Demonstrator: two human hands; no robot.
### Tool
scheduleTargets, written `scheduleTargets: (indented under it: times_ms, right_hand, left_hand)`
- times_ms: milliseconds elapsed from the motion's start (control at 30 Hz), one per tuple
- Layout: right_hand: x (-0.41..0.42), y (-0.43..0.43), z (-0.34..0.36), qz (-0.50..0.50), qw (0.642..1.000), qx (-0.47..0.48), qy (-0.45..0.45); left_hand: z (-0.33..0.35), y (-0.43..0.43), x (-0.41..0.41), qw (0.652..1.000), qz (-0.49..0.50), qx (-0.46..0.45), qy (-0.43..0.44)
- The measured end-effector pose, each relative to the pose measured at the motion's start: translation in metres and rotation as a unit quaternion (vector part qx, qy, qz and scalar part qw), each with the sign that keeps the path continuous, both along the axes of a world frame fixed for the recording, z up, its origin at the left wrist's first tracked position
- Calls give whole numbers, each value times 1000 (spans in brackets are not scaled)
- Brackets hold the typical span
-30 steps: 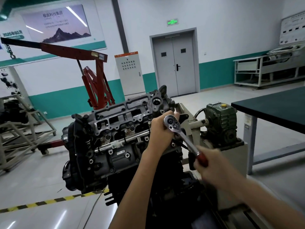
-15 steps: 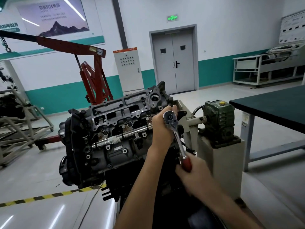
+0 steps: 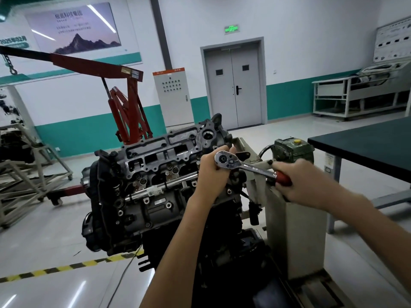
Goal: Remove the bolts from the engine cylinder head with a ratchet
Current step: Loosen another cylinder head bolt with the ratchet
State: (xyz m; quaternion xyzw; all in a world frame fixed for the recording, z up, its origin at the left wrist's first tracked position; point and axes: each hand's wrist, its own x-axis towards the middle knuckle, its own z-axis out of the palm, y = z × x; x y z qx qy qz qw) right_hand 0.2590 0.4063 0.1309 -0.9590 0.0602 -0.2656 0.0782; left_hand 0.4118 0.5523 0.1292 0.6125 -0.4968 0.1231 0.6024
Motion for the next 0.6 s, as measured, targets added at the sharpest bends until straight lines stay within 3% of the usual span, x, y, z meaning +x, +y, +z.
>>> scheduleTargets:
  times_ms: [100, 200, 333, 433, 533, 600]
  right_hand:
    - [-3, 40, -45, 12, 983, 181, -34]
    - [12, 101, -77, 21, 934, 329, -138]
    - [35, 150, -90, 66, 857, 490, -149]
    - [21, 114, -81, 54, 907, 399, -121]
    - [-1, 41, -47, 66, 978, 198, -26]
    - [-4, -1, -7, 53, 997, 38, 38]
  left_hand:
    - [-5, -5, -7, 999, 4, -41, 2]
    - [-4, -9, -11, 998, 3, -60, 18]
    - [-4, -5, -8, 999, -5, -30, 34]
    - [-3, -2, -3, 1000, 4, 6, -5]
    - [2, 3, -1, 999, 3, 32, -37]
    - [5, 4, 0, 998, 6, 46, -44]
